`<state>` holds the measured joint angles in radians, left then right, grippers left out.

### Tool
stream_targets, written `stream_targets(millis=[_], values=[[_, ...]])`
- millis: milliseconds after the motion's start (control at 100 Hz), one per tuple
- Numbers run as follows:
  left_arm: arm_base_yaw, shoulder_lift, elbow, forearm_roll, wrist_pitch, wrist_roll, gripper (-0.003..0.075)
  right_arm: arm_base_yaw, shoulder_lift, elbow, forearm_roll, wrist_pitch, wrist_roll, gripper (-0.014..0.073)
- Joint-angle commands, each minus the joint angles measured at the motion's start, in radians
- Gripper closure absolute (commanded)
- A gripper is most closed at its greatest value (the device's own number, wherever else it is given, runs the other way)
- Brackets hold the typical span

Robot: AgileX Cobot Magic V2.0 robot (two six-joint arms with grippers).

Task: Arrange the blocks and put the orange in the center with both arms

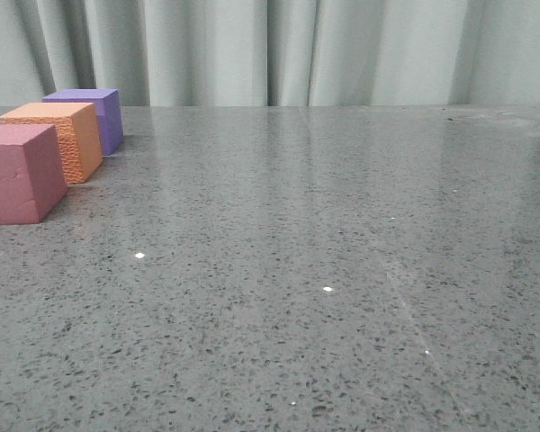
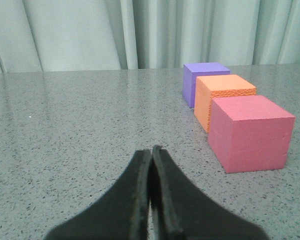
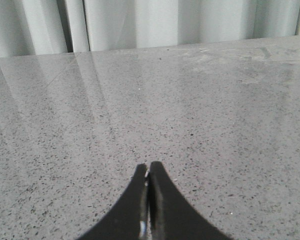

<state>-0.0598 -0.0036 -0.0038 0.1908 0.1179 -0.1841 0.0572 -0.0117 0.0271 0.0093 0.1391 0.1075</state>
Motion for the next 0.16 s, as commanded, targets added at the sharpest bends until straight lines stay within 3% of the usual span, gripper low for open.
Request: stream_targets(millis=[0, 150], values=[[0.001, -0.035, 0.054, -0.008, -0.082, 0.002, 0.0739, -0.007, -0.023, -0.013, 0.001, -0.082, -0.007, 0.0661], [0.001, -0.035, 0.054, -0.008, -0.082, 0.002, 0.0739, -0.007, -0.023, -0.013, 0.001, -0.082, -0.007, 0.0661]])
